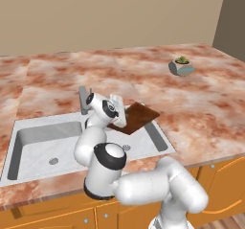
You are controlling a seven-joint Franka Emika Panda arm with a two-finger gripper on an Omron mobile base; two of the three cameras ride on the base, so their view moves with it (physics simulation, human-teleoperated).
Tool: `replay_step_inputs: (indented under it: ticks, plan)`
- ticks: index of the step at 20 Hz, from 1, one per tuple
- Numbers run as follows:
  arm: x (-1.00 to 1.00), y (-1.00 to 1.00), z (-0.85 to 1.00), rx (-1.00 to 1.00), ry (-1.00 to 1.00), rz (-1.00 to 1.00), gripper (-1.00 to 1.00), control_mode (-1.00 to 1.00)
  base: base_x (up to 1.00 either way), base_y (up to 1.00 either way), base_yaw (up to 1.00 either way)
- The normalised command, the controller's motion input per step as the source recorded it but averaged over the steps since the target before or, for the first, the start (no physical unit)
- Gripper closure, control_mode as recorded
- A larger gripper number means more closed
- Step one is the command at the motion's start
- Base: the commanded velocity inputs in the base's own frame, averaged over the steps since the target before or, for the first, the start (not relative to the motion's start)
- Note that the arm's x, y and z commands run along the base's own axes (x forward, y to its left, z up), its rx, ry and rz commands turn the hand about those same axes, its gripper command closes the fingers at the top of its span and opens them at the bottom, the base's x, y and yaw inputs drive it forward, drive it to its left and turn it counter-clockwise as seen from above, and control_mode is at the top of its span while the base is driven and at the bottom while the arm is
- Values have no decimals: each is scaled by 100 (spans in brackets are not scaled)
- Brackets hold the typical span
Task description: Move the cutting board and knife to the sink. Then move spray from the cabinet to the counter.
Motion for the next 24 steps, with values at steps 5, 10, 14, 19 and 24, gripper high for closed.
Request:
replay_step_inputs:
  ticks: [5, 10, 14, 19, 24]
  plan:
    - [7, 2, -28, 15, -10, -52, 100, -100, 0, 0, 0]
    - [-24, 18, -32, 20, -18, -52, 100, -100, 0, 0, 0]
    - [-20, 7, -32, 17, -26, -53, 100, -100, 0, 0, 0]
    - [-19, 0, -8, 25, -34, -60, 100, -100, 0, 0, 0]
    - [-20, 0, -6, 23, -45, -61, 100, -100, 0, 0, 0]
